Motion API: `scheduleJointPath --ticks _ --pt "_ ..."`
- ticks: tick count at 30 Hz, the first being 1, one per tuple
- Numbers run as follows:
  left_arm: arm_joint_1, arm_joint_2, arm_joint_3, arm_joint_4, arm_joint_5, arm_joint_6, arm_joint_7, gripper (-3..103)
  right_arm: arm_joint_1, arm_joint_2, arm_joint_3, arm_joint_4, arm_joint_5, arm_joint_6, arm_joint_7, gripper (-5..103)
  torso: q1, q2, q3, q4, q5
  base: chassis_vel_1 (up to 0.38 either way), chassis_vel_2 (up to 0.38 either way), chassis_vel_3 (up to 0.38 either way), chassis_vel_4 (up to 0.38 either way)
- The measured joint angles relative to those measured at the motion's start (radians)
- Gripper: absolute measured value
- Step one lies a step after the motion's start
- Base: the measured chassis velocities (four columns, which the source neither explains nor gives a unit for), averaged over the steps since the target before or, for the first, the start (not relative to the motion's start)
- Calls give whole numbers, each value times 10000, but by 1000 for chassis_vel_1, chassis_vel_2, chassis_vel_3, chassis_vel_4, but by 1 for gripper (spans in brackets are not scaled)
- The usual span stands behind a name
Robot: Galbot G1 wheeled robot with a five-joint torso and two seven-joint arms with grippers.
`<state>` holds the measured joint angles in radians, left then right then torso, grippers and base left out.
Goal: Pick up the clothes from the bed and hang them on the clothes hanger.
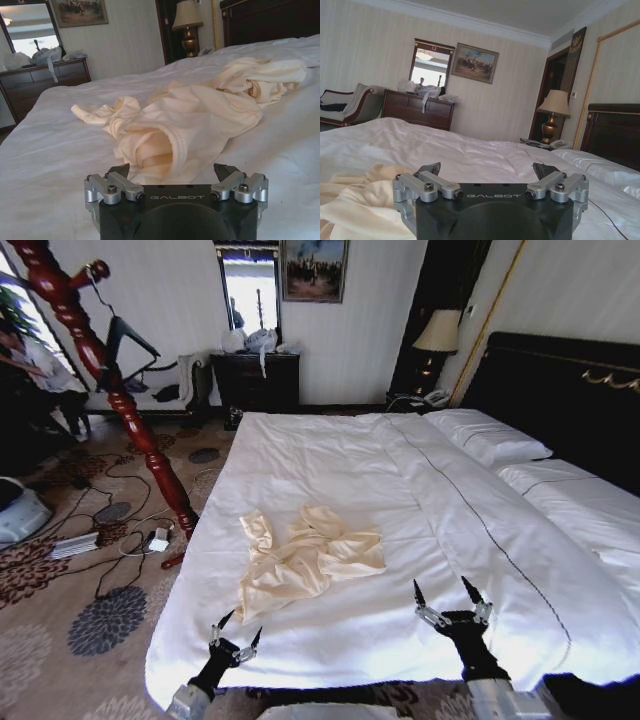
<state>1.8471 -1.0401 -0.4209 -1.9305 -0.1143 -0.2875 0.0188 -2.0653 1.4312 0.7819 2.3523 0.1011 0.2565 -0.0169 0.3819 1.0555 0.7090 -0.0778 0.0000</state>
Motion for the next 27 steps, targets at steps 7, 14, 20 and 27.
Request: scheduleJointPath --ticks 7,14,20,27 --pt "-530 -58 277 320 237 45 -175 82 24 -59 36 -2 80 -38 26 100 1 0 0 -2 0 0 0 0 0" --pt "-464 -69 183 341 315 18 -215 55 28 -91 41 3 94 -39 71 100 0 0 -1 0 0 0 0 0 0" --pt "-152 -61 96 309 381 -80 -188 33 45 -87 6 3 95 -39 79 100 0 0 -1 0 0 0 0 0 0" --pt "86 -196 92 303 528 -182 -159 11 35 -95 0 41 95 -39 89 100 0 0 -1 1 0 0 0 0 0"
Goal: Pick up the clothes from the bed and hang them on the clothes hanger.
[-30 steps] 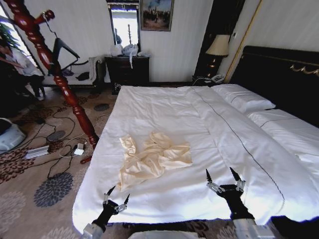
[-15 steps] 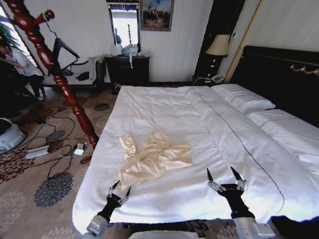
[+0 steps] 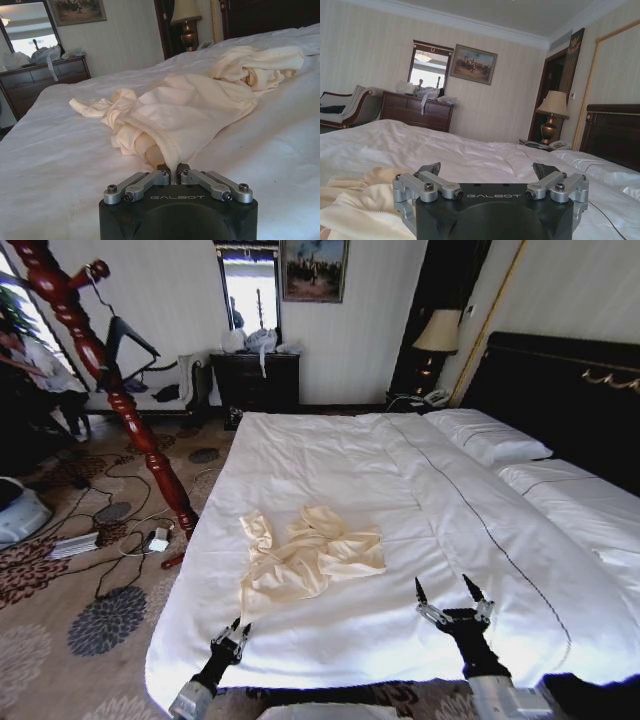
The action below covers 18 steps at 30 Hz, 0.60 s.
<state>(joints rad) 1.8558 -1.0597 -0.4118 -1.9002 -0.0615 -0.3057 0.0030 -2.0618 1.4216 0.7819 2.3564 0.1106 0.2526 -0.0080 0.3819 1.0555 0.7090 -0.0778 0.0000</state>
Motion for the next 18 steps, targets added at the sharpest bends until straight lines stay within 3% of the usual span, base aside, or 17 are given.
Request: scheduleJointPath --ticks 4,13,18 --pt "-44 -3 -51 -17 -1 -5 -2 1 -26 -27 -3 34 2 0 3 100 0 -1 -1 0 0 0 0 0 0" --pt "141 -65 -151 -280 -4 18 -29 1 -65 -248 21 83 70 -41 22 100 0 0 0 -1 0 0 0 0 0" --pt "570 -283 -811 -667 -140 -83 -11 1 -21 -499 77 124 210 -231 39 100 0 0 -1 -1 -1 0 0 0 0"
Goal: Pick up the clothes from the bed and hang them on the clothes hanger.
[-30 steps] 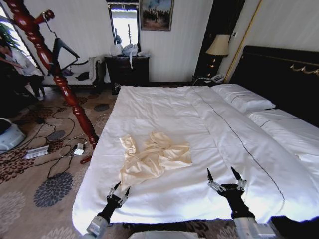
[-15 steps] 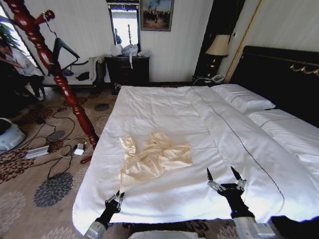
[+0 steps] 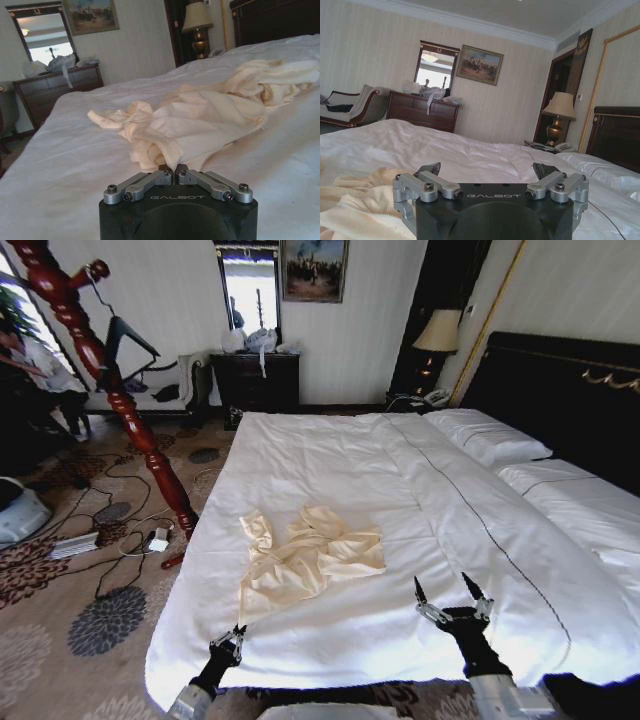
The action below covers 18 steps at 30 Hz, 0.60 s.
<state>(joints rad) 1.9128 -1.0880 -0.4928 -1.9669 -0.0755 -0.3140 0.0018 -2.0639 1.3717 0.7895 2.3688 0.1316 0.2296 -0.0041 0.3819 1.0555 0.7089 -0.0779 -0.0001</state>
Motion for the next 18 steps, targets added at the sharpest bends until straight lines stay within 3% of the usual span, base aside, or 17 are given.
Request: scheduleJointPath --ticks 8,14,18 --pt "1411 -300 -1326 -690 -1288 -585 90 1 -171 -727 -31 199 203 -821 18 100 0 0 0 -2 1 0 0 0 0" --pt "2240 -367 -1417 -817 -1492 -1096 65 1 -142 -1357 5 215 220 -1197 5 100 -1 0 0 -3 2 0 0 0 0" --pt "2448 -436 -1233 -797 -1324 -1310 -171 1 117 -2535 -175 148 214 -1629 -133 100 -2 1 0 1 1 0 0 0 0"
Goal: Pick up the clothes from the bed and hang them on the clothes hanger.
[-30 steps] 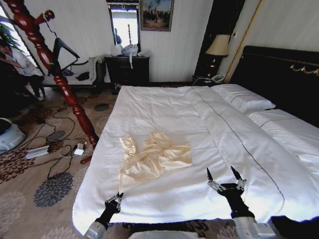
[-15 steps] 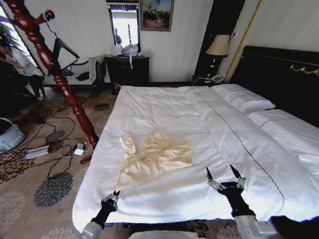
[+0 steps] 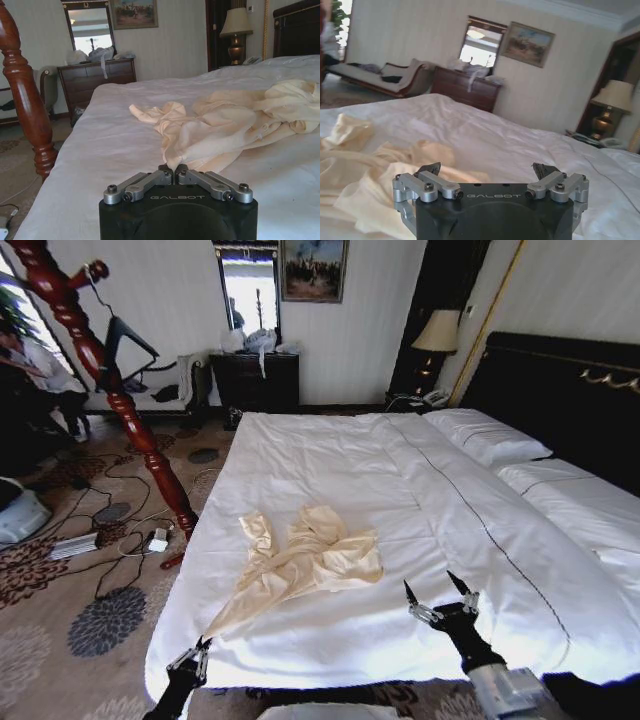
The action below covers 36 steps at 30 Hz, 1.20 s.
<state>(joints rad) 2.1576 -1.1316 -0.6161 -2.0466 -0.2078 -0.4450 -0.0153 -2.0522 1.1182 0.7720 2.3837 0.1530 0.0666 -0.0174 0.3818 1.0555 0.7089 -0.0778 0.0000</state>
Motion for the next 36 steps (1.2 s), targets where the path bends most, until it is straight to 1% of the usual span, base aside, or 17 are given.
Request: scheduleJointPath --ticks 2,3,5,8,10,11,14,15,16,18,21,24,28,30,32,33,36 --pt "-5 3 17 -64 7 15 -49 1 40 -188 -10 -51 0 -21 -6 100 0 0 1 1 -1 0 0 0 0" --pt "-126 15 -1 -423 1 237 -143 1 121 -546 -10 -201 0 -28 -12 100 0 -1 2 6 2 0 0 0 0" --pt "-283 30 -64 -709 -5 491 -158 1 149 -658 14 -257 31 -15 -13 100 0 0 2 4 3 0 0 0 0" --pt "-1249 412 -197 -2034 -274 1692 -380 1 281 -704 75 -221 382 12 4 100 1 -1 2 -5 1 0 0 0 0" --pt "-2134 1194 -96 -2827 -961 2658 -951 1 492 -639 60 -98 611 -28 43 100 1 -1 2 -6 -2 0 0 0 0" --pt "-2134 1194 -96 -2827 -961 2658 -951 1 492 -639 60 -98 611 -28 43 100 1 -1 2 -6 -2 0 0 0 0" --pt "-2969 2676 -427 -3659 -2290 3661 -1521 1 667 -642 39 160 929 -197 99 100 2 -2 3 -4 -3 0 0 0 0" --pt "-2969 2676 -427 -3659 -2290 3661 -1521 1 667 -642 39 160 929 -197 99 100 2 -2 3 -4 -3 0 0 0 0" --pt "-3056 3422 -988 -3980 -2950 3927 -1638 1 705 -743 52 275 1084 -284 108 100 2 -2 3 -4 -2 0 0 0 0" --pt "-3028 4303 -2008 -4353 -3931 4194 -1717 1 828 -921 49 400 1237 -433 112 100 1 0 2 -4 1 0 0 0 0" --pt "-2672 4688 -2715 -4540 -4427 4287 -1684 1 1034 -1148 -146 424 1265 -625 110 100 2 -1 3 -4 2 0 0 0 0" --pt "-2172 4452 -2756 -4552 -4102 4161 -1529 1 1168 -1350 -421 360 1260 -775 95 100 2 -2 3 0 1 0 0 0 0" --pt "-955 2597 -2044 -4103 -2405 3302 -927 1 1680 -2121 -737 -6 3291 -1853 396 100 1 0 0 4 0 0 0 0 0" --pt "-832 2326 -1971 -4019 -2204 3178 -865 1 1796 -2267 -770 -41 3590 -2032 476 100 1 -1 0 7 0 0 0 0 0" --pt "-438 1323 -1748 -3657 -1511 2683 -558 1 2519 -2910 -1060 -140 4684 -2782 783 100 1 0 0 2 1 0 0 0 0" --pt "-438 1323 -1748 -3657 -1511 2683 -558 1 2519 -2910 -1060 -140 4684 -2782 783 100 1 0 0 2 1 0 0 0 0" --pt "-37 507 -1702 -3164 -1065 2175 -281 1 3794 -3621 -1853 -393 5225 -3366 932 100 2 -1 1 1 2 0 0 0 0"
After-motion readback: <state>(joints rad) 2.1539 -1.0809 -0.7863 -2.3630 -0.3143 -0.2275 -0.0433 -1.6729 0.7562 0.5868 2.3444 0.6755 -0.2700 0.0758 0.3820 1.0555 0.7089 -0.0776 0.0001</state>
